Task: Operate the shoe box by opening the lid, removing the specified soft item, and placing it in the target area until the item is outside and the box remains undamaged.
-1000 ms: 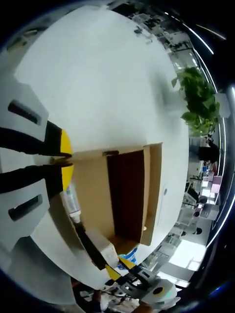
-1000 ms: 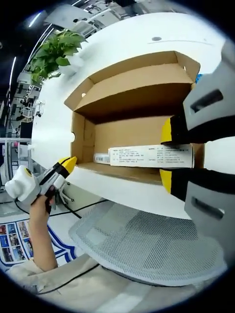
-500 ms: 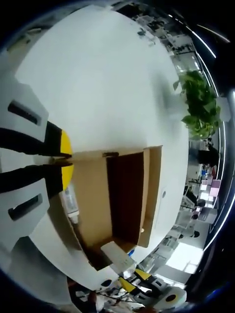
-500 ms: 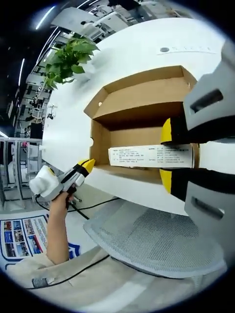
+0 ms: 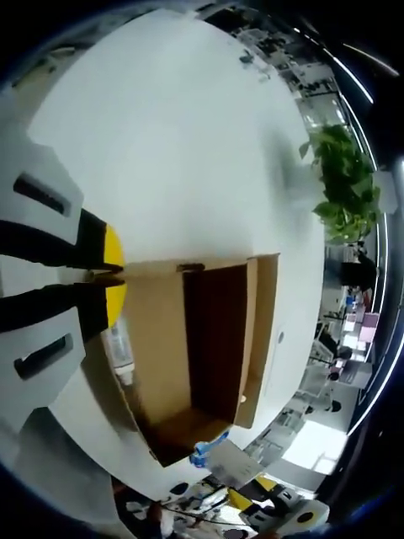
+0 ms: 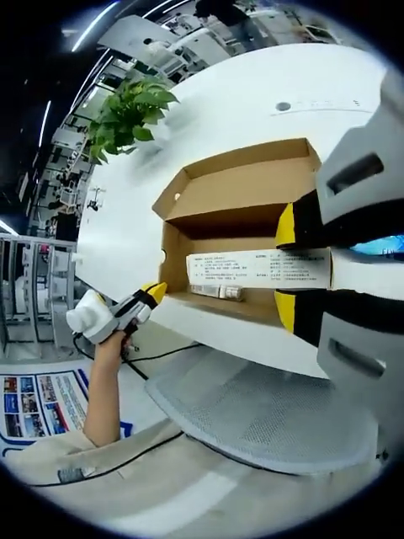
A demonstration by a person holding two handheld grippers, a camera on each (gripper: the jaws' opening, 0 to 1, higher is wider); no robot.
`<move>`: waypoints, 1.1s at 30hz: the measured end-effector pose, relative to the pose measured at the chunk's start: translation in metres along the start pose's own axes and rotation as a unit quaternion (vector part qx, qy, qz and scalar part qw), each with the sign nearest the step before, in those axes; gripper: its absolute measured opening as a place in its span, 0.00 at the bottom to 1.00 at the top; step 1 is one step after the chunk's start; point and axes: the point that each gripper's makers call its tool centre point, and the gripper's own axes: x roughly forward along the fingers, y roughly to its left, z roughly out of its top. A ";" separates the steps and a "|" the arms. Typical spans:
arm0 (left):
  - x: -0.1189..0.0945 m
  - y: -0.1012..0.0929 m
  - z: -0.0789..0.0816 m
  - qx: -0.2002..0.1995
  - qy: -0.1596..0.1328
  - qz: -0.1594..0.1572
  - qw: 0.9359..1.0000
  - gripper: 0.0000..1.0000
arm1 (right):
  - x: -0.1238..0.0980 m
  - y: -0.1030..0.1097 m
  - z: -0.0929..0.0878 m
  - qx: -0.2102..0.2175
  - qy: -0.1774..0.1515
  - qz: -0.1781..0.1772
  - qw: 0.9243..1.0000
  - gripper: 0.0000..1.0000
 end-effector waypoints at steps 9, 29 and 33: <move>0.000 0.000 0.000 -0.002 0.004 0.000 1.000 0.02 | -0.021 -0.008 -0.018 0.004 0.009 -0.014 1.000 0.15; 0.002 0.001 0.000 -0.014 0.011 0.000 1.000 0.02 | -0.062 -0.039 -0.066 0.015 0.029 -0.040 0.999 0.15; 0.002 0.001 0.000 -0.016 0.013 0.000 1.000 0.02 | -0.068 -0.047 -0.080 0.020 0.037 -0.047 0.998 0.15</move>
